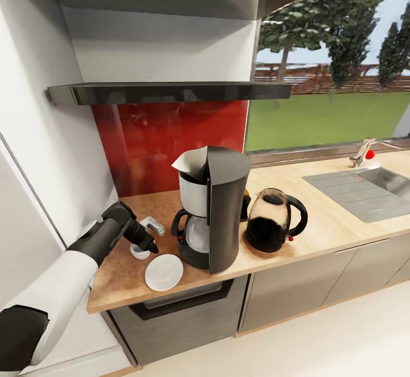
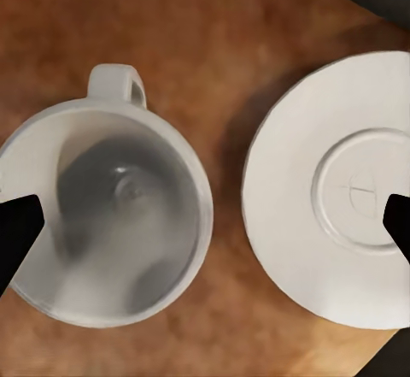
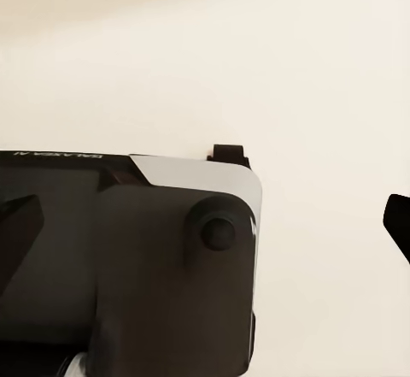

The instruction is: Set up a coffee station on the kitchen countertop: keep the coffee maker on the countertop, move the bottle of coffee from the kitchen shelf to the counter next to the coffee maker, place a paper coffee filter on top of the coffee maker, put the saucer next to the coffee maker with the coffee cup on the saucer, and place the electric kettle next to the coffee maker.

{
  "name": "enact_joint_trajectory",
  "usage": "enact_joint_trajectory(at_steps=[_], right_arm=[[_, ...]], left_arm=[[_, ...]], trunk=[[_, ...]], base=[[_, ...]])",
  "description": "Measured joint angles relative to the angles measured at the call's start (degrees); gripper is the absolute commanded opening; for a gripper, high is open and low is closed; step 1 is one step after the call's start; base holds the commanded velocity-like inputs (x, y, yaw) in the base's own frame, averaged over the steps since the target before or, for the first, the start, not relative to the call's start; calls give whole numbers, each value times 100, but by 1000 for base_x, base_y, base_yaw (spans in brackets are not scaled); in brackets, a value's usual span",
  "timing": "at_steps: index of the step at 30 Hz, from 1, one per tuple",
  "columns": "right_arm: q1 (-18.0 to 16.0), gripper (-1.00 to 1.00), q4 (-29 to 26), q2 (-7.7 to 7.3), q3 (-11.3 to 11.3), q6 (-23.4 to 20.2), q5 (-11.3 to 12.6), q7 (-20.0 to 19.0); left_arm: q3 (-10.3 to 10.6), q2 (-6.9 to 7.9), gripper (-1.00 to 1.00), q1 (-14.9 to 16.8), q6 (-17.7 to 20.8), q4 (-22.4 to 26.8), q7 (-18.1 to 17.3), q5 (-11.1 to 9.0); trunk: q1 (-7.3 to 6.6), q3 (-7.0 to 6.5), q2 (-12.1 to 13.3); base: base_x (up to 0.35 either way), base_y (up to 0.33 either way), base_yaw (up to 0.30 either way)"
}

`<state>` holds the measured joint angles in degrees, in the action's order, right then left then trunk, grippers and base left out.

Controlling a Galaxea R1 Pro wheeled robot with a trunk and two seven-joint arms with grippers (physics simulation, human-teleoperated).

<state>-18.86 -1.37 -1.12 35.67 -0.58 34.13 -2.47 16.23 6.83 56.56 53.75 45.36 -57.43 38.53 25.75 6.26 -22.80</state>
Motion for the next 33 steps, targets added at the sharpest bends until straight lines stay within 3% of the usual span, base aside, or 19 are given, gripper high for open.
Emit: enact_joint_trajectory(at_steps=[13,23,33], right_arm=[[2,100,0,0,0,9,0,0],[0,100,0,0,1,10,0,0],[4,100,0,0,2,10,0,0]], left_arm=[[-3,19,100,-21,-17,-20,12,1],[-11,-31,100,-153,-15,7,609,-64],[-10,-36,100,-164,-157,4,687,-146]], trunk=[[0,0,0],[0,0,0],[0,0,0]], base=[[0,0,0],[0,0,0],[0,0,0]])
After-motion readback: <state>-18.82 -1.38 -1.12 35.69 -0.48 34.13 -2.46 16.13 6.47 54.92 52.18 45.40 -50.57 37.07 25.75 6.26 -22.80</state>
